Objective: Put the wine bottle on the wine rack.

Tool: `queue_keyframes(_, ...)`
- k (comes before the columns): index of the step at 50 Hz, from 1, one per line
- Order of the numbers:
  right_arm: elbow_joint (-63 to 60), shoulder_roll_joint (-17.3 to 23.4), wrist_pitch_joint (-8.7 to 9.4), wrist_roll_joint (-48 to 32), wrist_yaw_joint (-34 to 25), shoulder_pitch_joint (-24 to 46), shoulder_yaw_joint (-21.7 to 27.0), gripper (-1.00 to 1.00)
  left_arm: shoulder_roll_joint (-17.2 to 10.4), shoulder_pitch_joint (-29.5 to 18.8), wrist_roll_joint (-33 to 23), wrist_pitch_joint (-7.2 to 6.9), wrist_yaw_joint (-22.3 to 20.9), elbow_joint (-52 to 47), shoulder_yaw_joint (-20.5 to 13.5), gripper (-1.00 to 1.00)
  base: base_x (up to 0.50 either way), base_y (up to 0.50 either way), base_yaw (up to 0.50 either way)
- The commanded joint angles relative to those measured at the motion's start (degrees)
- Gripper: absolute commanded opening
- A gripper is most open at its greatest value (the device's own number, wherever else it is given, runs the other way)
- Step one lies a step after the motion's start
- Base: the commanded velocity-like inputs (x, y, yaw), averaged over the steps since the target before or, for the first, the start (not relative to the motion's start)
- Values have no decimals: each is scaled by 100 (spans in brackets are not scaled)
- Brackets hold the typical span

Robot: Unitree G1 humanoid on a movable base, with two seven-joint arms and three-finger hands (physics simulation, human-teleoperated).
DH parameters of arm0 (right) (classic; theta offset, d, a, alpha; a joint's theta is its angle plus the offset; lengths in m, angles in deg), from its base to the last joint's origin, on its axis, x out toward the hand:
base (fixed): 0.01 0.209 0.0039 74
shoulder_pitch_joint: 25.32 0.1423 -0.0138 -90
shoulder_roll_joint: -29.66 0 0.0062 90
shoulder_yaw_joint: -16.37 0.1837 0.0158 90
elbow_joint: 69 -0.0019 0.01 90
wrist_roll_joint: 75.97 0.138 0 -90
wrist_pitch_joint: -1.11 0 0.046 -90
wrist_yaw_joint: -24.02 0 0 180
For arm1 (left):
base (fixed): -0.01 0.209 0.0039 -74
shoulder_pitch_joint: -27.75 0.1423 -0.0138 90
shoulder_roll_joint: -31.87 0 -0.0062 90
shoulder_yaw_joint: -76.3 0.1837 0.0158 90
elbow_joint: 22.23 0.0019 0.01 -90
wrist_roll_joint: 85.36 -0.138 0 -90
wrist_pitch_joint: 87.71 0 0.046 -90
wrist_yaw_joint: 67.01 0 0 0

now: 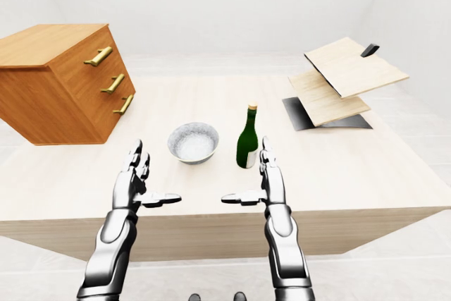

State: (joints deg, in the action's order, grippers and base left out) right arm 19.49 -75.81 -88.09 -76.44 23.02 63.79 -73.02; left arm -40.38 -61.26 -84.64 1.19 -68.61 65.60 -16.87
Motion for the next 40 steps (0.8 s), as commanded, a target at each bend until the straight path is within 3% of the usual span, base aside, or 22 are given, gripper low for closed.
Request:
queue_keyframes(1, 62, 65, 19, 51, -101, 96, 187, 100, -186, -123, -117, -187, -107, 18, -182, 100, 0, 0, 0)
queue_keyframes(3, -175, 76, 138, 58, -121, 17, 174, 100, -232, 93, -71, -361, -176, -441, -93, 100, 0, 0, 0)
queue_keyframes(5, -297, 99, 192, 4, -103, -30, 171, 100, -235, 213, -5, -390, -186, -728, -91, 100, 0, 0, 0)
queue_keyframes(18, -957, 108, 420, -167, -175, -303, 172, 100, -250, 804, 103, -390, -322, -1834, 51, 100, 0, 0, 0)
queue_keyframes(28, -1726, 54, 420, -105, -257, -575, 230, 100, -225, 1161, 244, -390, -393, -2931, -88, 100, 0, 0, 0)
queue_keyframes(40, -1817, 10, 420, 208, -289, -523, 355, 100, -175, 1288, 216, -390, -482, -3540, -138, 100, 0, -8, 0)
